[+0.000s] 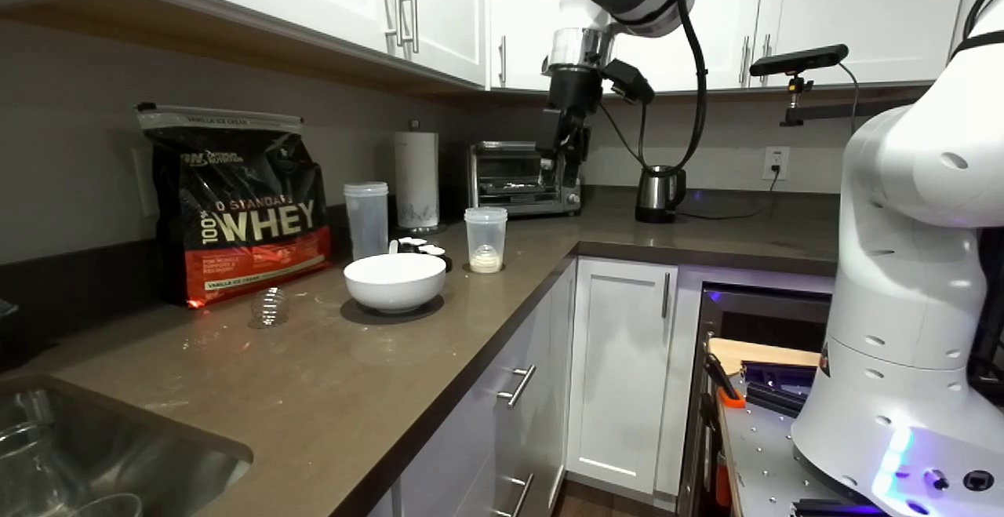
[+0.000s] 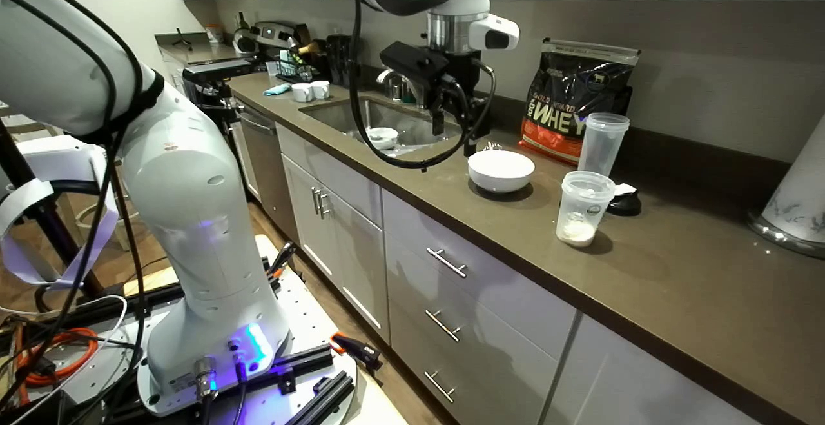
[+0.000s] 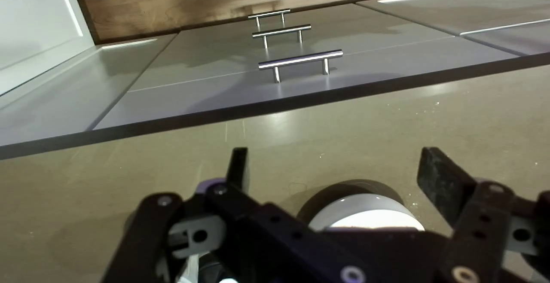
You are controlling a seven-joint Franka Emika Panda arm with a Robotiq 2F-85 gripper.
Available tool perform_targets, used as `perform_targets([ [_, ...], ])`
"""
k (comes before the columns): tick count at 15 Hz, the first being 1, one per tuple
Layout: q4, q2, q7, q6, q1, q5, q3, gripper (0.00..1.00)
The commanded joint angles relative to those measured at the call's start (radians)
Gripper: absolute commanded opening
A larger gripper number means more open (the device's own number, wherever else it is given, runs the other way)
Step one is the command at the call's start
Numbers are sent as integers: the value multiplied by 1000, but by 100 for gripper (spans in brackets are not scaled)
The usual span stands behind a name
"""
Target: Put the lid on the short shaker bottle
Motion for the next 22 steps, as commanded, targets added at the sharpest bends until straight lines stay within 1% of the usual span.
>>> perform_targets([
  [1, 15, 15, 1, -8, -12, 4, 20, 100],
  [7, 103, 129, 11, 12, 12, -5, 67, 100],
  [11, 204, 252, 25, 31, 14, -16, 90, 100],
  [15, 318, 383, 54, 56, 6, -15, 93, 100],
  [22, 520, 581, 187, 26, 6, -4, 95, 100],
])
